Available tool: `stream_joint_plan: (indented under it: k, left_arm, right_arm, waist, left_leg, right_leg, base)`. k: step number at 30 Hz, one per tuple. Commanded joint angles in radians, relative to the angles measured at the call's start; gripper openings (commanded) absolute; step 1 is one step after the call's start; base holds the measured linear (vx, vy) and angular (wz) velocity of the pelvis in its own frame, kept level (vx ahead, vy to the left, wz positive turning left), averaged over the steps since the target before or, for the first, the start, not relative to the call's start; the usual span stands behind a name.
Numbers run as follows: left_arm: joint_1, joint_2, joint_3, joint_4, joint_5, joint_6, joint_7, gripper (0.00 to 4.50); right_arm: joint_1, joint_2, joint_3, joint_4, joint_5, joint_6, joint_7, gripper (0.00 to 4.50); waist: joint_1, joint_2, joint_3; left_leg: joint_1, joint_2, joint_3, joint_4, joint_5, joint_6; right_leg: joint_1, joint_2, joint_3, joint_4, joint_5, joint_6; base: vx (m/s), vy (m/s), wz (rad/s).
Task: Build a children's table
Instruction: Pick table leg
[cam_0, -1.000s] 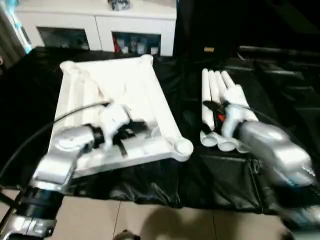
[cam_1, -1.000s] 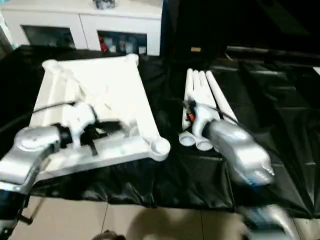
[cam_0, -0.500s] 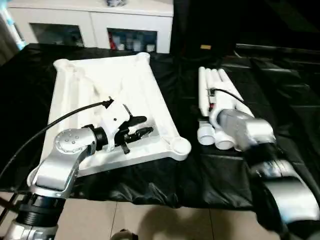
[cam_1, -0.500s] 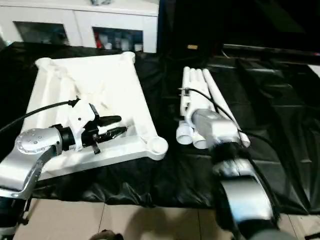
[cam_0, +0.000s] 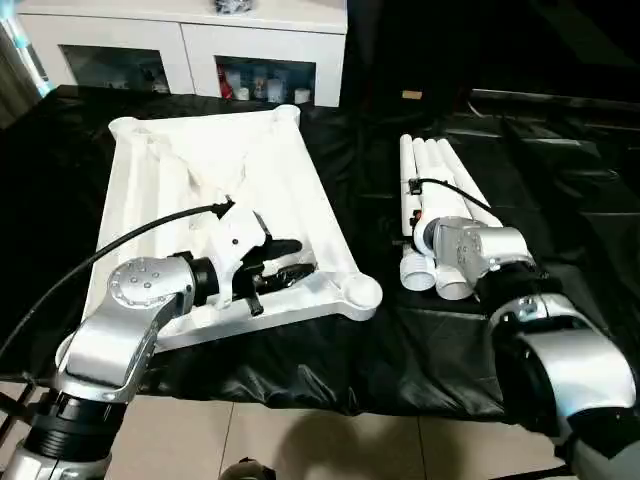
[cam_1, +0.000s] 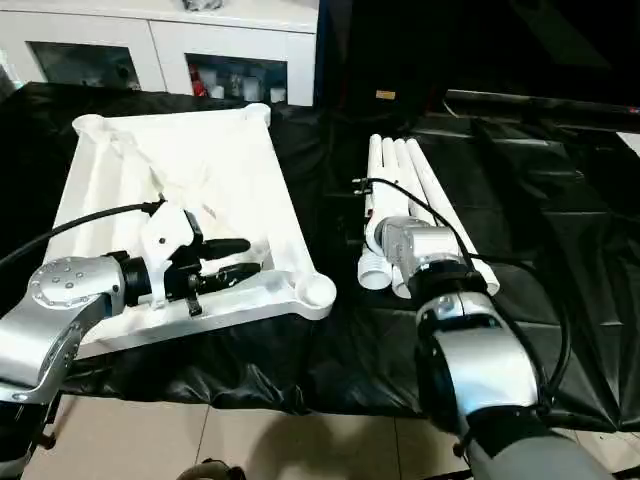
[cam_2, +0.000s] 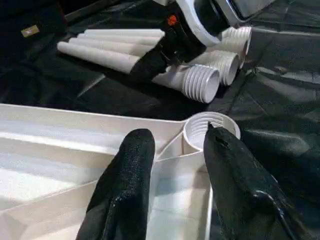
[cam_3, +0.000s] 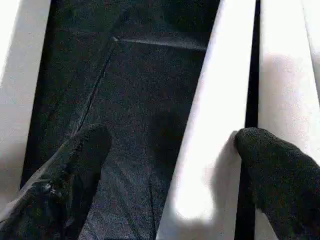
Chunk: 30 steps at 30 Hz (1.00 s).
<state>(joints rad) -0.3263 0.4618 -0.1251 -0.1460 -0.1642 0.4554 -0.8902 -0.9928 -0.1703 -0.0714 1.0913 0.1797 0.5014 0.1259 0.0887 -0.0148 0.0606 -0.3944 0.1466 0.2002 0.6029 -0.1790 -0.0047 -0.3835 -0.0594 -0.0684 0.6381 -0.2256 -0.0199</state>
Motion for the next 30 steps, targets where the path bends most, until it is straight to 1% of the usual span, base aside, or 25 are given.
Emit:
stream_joint_plan:
  k: [1, 4, 6, 7, 8, 9, 15, 17, 18, 19, 20, 21, 23, 24, 25, 26, 27, 28, 30]
  left_arm:
    - [-0.001, 0.011, -0.007, -0.025, -0.008, 0.009, -0.003, 1.88]
    - [-0.001, 0.018, -0.010, -0.031, -0.012, 0.017, -0.001, 1.88]
    - [-0.001, 0.022, -0.011, -0.036, -0.016, 0.023, -0.002, 1.88]
    - [-0.001, 0.023, -0.012, -0.036, -0.016, 0.024, -0.003, 1.88]
    - [-0.001, 0.023, -0.012, -0.036, -0.017, 0.025, -0.005, 1.88]
    - [-0.002, 0.025, -0.014, -0.035, -0.017, 0.025, -0.006, 1.88]
    - [-0.011, 0.035, -0.025, -0.037, -0.021, 0.039, -0.025, 1.88]
    - [-0.012, 0.041, -0.029, -0.040, -0.024, 0.043, -0.028, 1.97]
    - [-0.014, 0.045, -0.032, -0.042, -0.025, 0.046, -0.031, 1.97]
    - [-0.016, 0.048, -0.034, -0.043, -0.025, 0.047, -0.032, 1.97]
    - [-0.017, 0.049, -0.035, -0.043, -0.025, 0.047, -0.032, 1.97]
    - [-0.021, 0.052, -0.037, -0.040, -0.023, 0.046, -0.032, 1.97]
    - [-0.023, 0.054, -0.039, -0.039, -0.022, 0.045, -0.032, 1.97]
    - [-0.026, 0.056, -0.043, -0.036, -0.017, 0.035, -0.030, 1.97]
    - [-0.029, 0.054, -0.044, -0.032, -0.015, 0.032, -0.030, 2.15]
    - [-0.032, 0.047, -0.040, -0.026, -0.015, 0.030, -0.023, 2.15]
    - [-0.034, 0.040, -0.038, -0.022, -0.017, 0.032, -0.019, 2.26]
    - [-0.036, 0.036, -0.038, -0.020, -0.016, 0.033, -0.014, 2.33]
    - [-0.044, 0.028, -0.032, -0.017, -0.019, 0.030, -0.002, 2.52]
  right_arm:
    - [-0.029, -0.002, -0.009, 0.027, -0.016, -0.021, -0.007, 4.50]
    - [-0.046, -0.003, -0.016, 0.053, -0.015, -0.035, -0.013, 4.50]
    - [-0.056, -0.005, -0.015, 0.070, -0.020, -0.031, -0.016, 4.50]
    - [-0.057, -0.006, -0.013, 0.079, -0.023, -0.022, -0.021, 4.50]
    - [-0.058, -0.007, -0.012, 0.085, -0.025, -0.016, -0.024, 4.50]
    - [-0.060, -0.006, -0.018, 0.100, -0.025, -0.009, -0.027, 4.50]
    - [-0.066, 0.000, -0.033, 0.153, -0.014, 0.033, 0.004, 4.50]
    - [-0.069, 0.000, -0.037, 0.164, -0.011, 0.035, 0.004, 4.20]
    - [-0.072, -0.001, -0.040, 0.173, -0.010, 0.036, 0.001, 4.20]
    - [-0.073, -0.001, -0.045, 0.179, -0.007, 0.037, 0.001, 4.03]
    - [-0.074, -0.002, -0.048, 0.181, -0.006, 0.038, 0.000, 4.03]
    - [-0.078, -0.004, -0.057, 0.188, -0.003, 0.037, -0.003, 3.90]
    - [-0.080, -0.005, -0.062, 0.192, -0.003, 0.034, -0.004, 3.77]
    - [-0.084, -0.008, -0.069, 0.198, -0.001, 0.031, -0.006, 3.58]
    - [-0.086, -0.009, -0.075, 0.200, 0.001, 0.030, -0.005, 3.46]
    - [-0.086, -0.011, -0.082, 0.202, 0.004, 0.027, -0.009, 3.46]
    - [-0.086, -0.012, -0.089, 0.205, 0.004, 0.024, -0.011, 3.38]
    - [-0.085, -0.014, -0.097, 0.206, 0.007, 0.021, -0.014, 3.32]
    - [-0.087, -0.017, -0.103, 0.209, 0.007, 0.020, -0.012, 3.07]
  waist:
    - [0.000, 0.000, -0.071]
    - [-0.001, 0.002, -0.071]
    - [-0.001, 0.001, -0.071]
    - [-0.001, 0.002, -0.070]
    - [-0.001, 0.001, -0.070]
    - [0.000, 0.003, -0.071]
    - [0.001, 0.001, -0.070]
    - [0.000, 0.000, -0.069]
    - [0.000, 0.001, -0.068]
    - [0.001, 0.001, -0.068]
    - [0.000, 0.000, -0.068]
    - [0.000, -0.002, -0.068]
    - [0.001, 0.000, -0.068]
    - [0.002, -0.001, -0.069]
    - [0.001, -0.003, -0.069]
    - [0.001, -0.002, -0.069]
    - [0.002, -0.003, -0.069]
    - [0.001, -0.008, -0.070]
    - [0.002, -0.007, -0.069]
  left_leg:
    - [0.033, 0.092, -0.038, -0.067, -0.116, -0.031]
    - [0.033, 0.091, -0.038, -0.068, -0.119, -0.034]
    - [0.031, 0.090, -0.039, -0.067, -0.120, -0.035]
    - [0.033, 0.091, -0.039, -0.068, -0.120, -0.035]
    - [0.033, 0.090, -0.038, -0.067, -0.120, -0.035]
    - [0.032, 0.090, -0.039, -0.066, -0.116, -0.036]
    - [0.031, 0.091, -0.039, -0.066, -0.124, -0.036]
    - [0.031, 0.091, -0.039, -0.068, -0.133, -0.039]
    - [0.032, 0.092, -0.039, -0.068, -0.146, -0.045]
    - [0.033, 0.092, -0.039, -0.067, -0.146, -0.047]
    - [0.033, 0.092, -0.039, -0.068, -0.147, -0.049]
    - [0.032, 0.092, -0.040, -0.069, -0.148, -0.050]
    - [0.033, 0.092, -0.039, -0.069, -0.147, -0.051]
    - [0.033, 0.092, -0.039, -0.068, -0.141, -0.051]
    - [0.032, 0.091, -0.039, -0.068, -0.140, -0.049]
    - [0.032, 0.091, -0.039, -0.067, -0.138, -0.049]
    - [0.032, 0.092, -0.039, -0.067, -0.133, -0.047]
    - [0.031, 0.091, -0.038, -0.067, -0.129, -0.044]
    - [0.031, 0.090, -0.038, -0.066, -0.128, -0.041]
  right_leg:
    - [0.037, -0.108, 0.062, -0.060, -0.019, -0.232]
    - [0.035, -0.106, 0.062, -0.058, -0.012, -0.235]
    - [0.037, -0.107, 0.062, -0.058, -0.006, -0.236]
    - [0.035, -0.105, 0.062, -0.058, -0.005, -0.236]
    - [0.035, -0.105, 0.063, -0.058, -0.003, -0.236]
    - [0.037, -0.106, 0.063, -0.057, 0.003, -0.238]
    - [0.038, -0.106, 0.063, -0.057, -0.003, -0.240]
    - [0.037, -0.107, 0.062, -0.058, -0.019, -0.239]
    - [0.036, -0.108, 0.063, -0.060, -0.035, -0.237]
    - [0.036, -0.108, 0.063, -0.060, -0.037, -0.237]
    - [0.036, -0.108, 0.063, -0.060, -0.038, -0.237]
    - [0.036, -0.107, 0.063, -0.059, -0.038, -0.236]
    - [0.035, -0.108, 0.063, -0.059, -0.041, -0.234]
    - [0.036, -0.108, 0.063, -0.058, -0.034, -0.234]
    - [0.035, -0.107, 0.063, -0.058, -0.033, -0.234]
    - [0.036, -0.108, 0.063, -0.058, -0.031, -0.234]
    - [0.037, -0.109, 0.063, -0.058, -0.025, -0.234]
    - [0.037, -0.108, 0.063, -0.058, -0.020, -0.235]
    - [0.036, -0.108, 0.063, -0.058, -0.029, -0.234]
  base:
    - [0.000, 0.000, 0.00]
    - [0.000, 0.000, 0.00]
    - [0.000, 0.000, 0.00]
    - [0.000, 0.000, 0.00]
    - [0.000, 0.000, 0.00]
    - [0.000, 0.000, 0.00]
    - [0.000, 0.000, 0.00]
    - [0.000, 0.000, 0.00]
    - [0.000, 0.000, 0.00]
    - [0.000, 0.000, 0.00]
    - [0.000, 0.000, 0.00]
    - [0.000, 0.000, 0.00]
    - [0.000, 0.000, 0.00]
    - [0.000, 0.000, 0.00]
    - [0.000, 0.000, 0.00]
    - [0.000, 0.000, 0.00]
    - [0.000, 0.000, 0.00]
    - [0.000, 0.000, 0.00]
    - [0.000, 0.000, 0.00]
